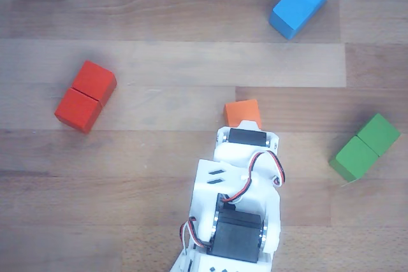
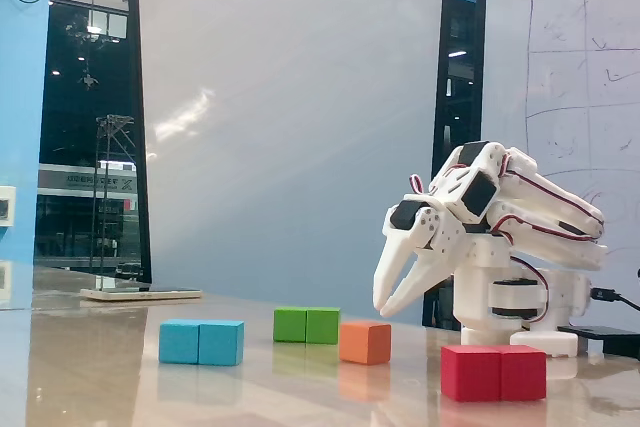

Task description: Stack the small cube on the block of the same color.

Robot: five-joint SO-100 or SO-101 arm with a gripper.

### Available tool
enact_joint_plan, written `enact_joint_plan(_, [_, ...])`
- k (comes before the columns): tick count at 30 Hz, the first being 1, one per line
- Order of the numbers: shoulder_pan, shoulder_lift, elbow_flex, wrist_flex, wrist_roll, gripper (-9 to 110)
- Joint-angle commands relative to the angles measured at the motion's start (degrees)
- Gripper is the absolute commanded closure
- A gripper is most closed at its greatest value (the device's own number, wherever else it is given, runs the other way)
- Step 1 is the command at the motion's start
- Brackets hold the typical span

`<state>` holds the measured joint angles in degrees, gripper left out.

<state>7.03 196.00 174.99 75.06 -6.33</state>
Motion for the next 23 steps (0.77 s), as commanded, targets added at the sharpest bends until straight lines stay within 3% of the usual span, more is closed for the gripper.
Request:
enact_joint_plan(1, [0.0, 1.67, -0.44, -0.18, -0.44, 101])
enact_joint_plan(23, [0.53, 1.67, -0.44, -0.18, -0.35, 101])
